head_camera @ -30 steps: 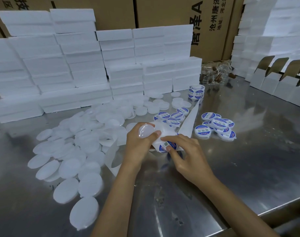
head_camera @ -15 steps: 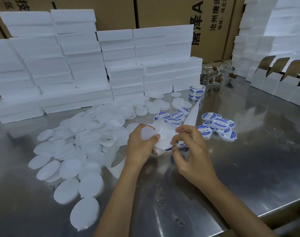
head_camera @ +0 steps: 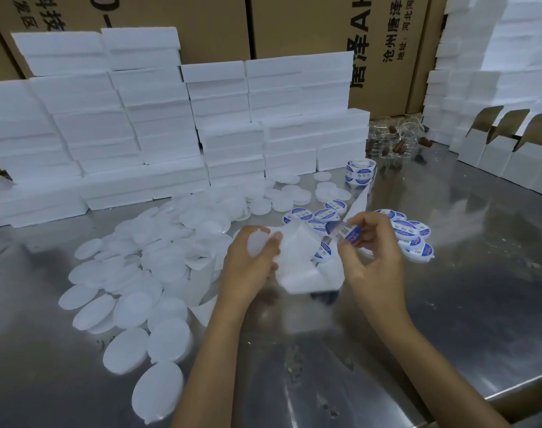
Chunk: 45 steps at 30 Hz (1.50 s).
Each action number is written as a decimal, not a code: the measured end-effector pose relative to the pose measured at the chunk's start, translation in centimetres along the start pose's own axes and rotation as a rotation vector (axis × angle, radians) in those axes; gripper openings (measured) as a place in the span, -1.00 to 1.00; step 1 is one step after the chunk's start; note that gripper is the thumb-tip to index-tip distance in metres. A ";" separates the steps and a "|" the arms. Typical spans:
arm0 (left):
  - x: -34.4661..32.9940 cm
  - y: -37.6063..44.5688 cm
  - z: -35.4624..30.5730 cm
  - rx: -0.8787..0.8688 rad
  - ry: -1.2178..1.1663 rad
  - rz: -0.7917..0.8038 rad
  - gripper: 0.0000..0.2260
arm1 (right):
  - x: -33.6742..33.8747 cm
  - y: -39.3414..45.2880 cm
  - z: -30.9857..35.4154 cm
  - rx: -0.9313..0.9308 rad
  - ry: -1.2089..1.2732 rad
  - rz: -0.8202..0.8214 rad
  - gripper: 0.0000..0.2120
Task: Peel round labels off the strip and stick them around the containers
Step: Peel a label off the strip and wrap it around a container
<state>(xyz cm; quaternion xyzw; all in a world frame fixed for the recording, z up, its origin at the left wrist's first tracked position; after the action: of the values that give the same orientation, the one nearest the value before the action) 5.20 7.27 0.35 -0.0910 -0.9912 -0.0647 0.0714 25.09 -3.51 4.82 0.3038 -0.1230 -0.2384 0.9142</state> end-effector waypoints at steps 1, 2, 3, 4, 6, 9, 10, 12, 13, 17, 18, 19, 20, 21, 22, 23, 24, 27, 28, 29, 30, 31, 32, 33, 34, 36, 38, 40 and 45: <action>0.3 0.1 -0.2 0.018 -0.122 -0.033 -0.92 | -0.3 0.7 -0.3 -0.042 0.049 0.007 -0.74; 0.5 0.2 -0.2 0.057 -0.266 -0.045 -0.87 | -0.9 1.4 -0.7 -0.097 0.108 0.029 -0.75; 0.5 0.4 -0.1 0.092 -0.417 -0.029 -0.79 | -1.7 2.2 -1.2 -0.157 0.171 0.066 -0.76; 0.4 0.4 -0.2 0.103 -0.545 0.002 -0.72 | -2.7 2.9 -1.5 -0.211 0.232 0.116 -0.77; 0.3 0.2 -0.3 0.091 -0.709 0.061 -0.62 | -5.1 3.9 -1.7 -0.272 0.335 0.223 -0.81; -0.3 -0.2 -0.2 0.082 -0.898 0.131 -0.54 | -8.2 3.6 -1.4 -0.297 0.376 0.297 -0.82; -0.5 -0.3 -0.2 0.081 -0.944 0.146 -0.53 | -8.8 3.3 -1.5 -0.304 0.382 0.297 -0.80; -0.8 -0.1 -0.4 0.077 -0.972 0.166 -0.51 | -9.7 2.8 -1.5 -0.303 0.379 0.301 -0.78; -1.0 -0.1 -0.3 0.079 -0.964 0.174 -0.50 | -9.9 2.6 -1.4 -0.285 0.355 0.307 -0.77; -1.6 0.0 0.0 0.083 -0.896 0.213 -0.47 | -10.2 2.3 -1.1 -0.221 0.274 0.327 -0.73; -1.7 0.0 0.1 0.081 -0.889 0.219 -0.47 | -10.2 2.2 -1.2 -0.223 0.274 0.324 -0.73; -1.8 0.1 0.1 0.081 -0.883 0.224 -0.47 | -10.2 2.1 -1.2 -0.224 0.271 0.317 -0.73; -1.8 0.1 0.1 0.079 -0.877 0.228 -0.47 | -10.2 2.1 -1.3 -0.224 0.264 0.310 -0.73; -1.8 0.1 0.1 0.076 -0.870 0.230 -0.48 | -10.2 2.1 -1.5 -0.224 0.257 0.305 -0.73; -1.9 0.1 0.1 0.075 -0.861 0.230 -0.48 | -10.2 2.1 -1.6 -0.226 0.253 0.302 -0.72; -1.9 0.1 0.1 0.074 -0.849 0.228 -0.48 | -10.2 2.2 -1.8 -0.229 0.250 0.299 -0.72; -1.9 0.1 0.1 0.072 -0.839 0.226 -0.48 | -10.2 2.2 -1.9 -0.232 0.248 0.296 -0.72; -1.9 0.1 0.0 0.067 -0.820 0.237 -0.49 | -10.2 2.1 -2.1 -0.232 0.239 0.288 -0.71; -2.0 0.1 0.0 0.066 -0.816 0.240 -0.49 | -10.2 2.1 -2.1 -0.228 0.233 0.286 -0.71; -2.0 0.0 -0.1 0.065 -0.812 0.242 -0.49 | -10.2 2.1 -2.2 -0.225 0.225 0.284 -0.72; -2.0 0.0 -0.1 0.063 -0.808 0.243 -0.49 | -10.2 2.1 -2.2 -0.223 0.216 0.282 -0.73; -2.1 -0.1 -0.2 0.061 -0.804 0.245 -0.49 | -10.1 2.1 -2.3 -0.223 0.206 0.280 -0.73; -2.1 -0.1 -0.3 0.059 -0.799 0.247 -0.49 | -10.0 2.0 -2.3 -0.223 0.196 0.278 -0.74; -2.2 -0.2 -0.3 0.057 -0.797 0.250 -0.49 | -10.0 2.0 -2.3 -0.223 0.189 0.277 -0.74; -2.2 -0.2 -0.4 0.056 -0.795 0.255 -0.50 | -9.9 1.9 -2.3 -0.223 0.185 0.273 -0.74; -2.3 -0.2 -0.4 0.054 -0.793 0.265 -0.51 | -9.7 1.8 -2.3 -0.216 0.170 0.259 -0.75; -2.4 -0.2 -0.5 0.048 -0.788 0.269 -0.54 | -9.4 1.7 -2.0 -0.186 0.129 0.229 -0.75; -2.5 -0.3 -0.6 0.043 -0.799 0.268 -0.56 | -9.1 1.6 -1.5 -0.128 0.055 0.207 -0.75; -2.3 -0.4 -0.7 0.057 -0.909 0.250 -0.56 | -8.8 1.2 -0.9 -0.047 -0.213 0.177 -0.69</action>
<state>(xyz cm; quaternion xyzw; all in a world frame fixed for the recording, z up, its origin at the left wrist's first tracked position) 7.49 6.38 0.65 -0.2267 -0.9049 0.0183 -0.3598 18.37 2.24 4.09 0.2431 -0.2401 -0.1907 0.9203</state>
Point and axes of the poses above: each hand's wrist, its own y-axis towards the middle knuckle, its own x-axis out of the back of the hand, z = x × y, the point moved 9 cm from there along y, towards the middle knuckle, and after that the axes turned 8 degrees about z, right-handed, at the moved point
